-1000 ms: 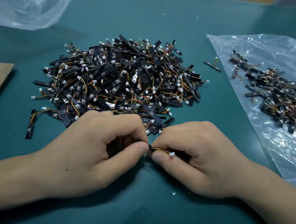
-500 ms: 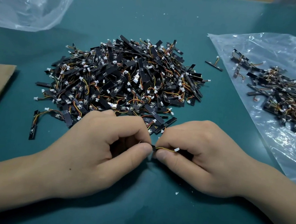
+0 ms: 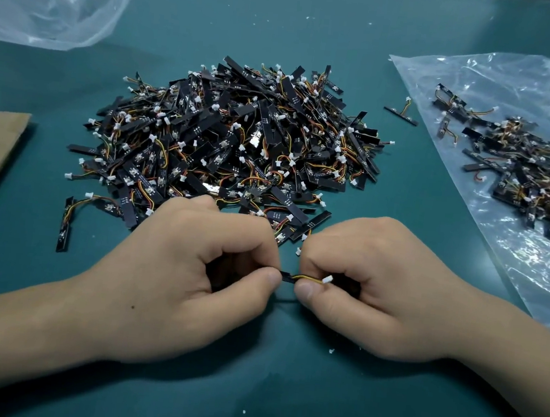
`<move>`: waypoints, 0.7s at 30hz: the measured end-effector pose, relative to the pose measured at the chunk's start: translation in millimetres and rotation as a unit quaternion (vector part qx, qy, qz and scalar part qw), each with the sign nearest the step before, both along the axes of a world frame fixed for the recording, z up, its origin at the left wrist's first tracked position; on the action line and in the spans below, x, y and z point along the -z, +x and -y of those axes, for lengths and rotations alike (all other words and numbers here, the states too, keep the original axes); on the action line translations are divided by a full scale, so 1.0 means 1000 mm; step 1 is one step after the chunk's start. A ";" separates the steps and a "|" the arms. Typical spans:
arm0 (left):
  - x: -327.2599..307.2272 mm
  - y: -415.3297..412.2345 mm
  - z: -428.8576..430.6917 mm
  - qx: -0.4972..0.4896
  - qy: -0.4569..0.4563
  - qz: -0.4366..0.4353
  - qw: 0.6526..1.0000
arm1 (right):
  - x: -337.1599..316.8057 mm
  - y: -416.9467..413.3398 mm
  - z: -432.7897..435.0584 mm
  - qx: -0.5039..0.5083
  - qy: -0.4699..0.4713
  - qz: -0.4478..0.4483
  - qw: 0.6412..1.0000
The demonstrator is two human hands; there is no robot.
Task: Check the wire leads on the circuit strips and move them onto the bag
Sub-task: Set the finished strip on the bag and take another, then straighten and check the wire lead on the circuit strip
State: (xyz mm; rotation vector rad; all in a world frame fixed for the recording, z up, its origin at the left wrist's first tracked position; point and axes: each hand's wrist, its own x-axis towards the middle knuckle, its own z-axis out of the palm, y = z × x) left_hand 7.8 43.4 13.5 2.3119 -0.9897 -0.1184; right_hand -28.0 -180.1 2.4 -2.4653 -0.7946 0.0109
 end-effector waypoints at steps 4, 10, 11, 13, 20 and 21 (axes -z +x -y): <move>-0.003 0.000 0.002 0.008 -0.009 0.034 0.999 | 0.001 0.000 0.002 -0.030 -0.001 0.003 1.000; 0.006 0.005 -0.005 -0.013 -0.011 0.035 0.999 | 0.002 0.001 0.008 -0.022 0.149 -0.003 0.989; 0.007 0.005 -0.006 -0.018 -0.004 0.036 0.999 | 0.003 0.001 0.008 0.024 0.233 -0.011 0.972; 0.009 0.005 -0.005 -0.019 0.018 0.052 0.998 | 0.003 0.005 0.009 0.153 0.415 -0.012 0.897; 0.013 0.005 -0.006 0.003 0.049 0.104 0.993 | 0.010 0.008 0.009 0.196 0.281 0.004 0.940; 0.014 0.005 -0.006 0.008 0.049 0.111 0.993 | 0.011 0.006 0.007 0.176 0.226 0.023 0.958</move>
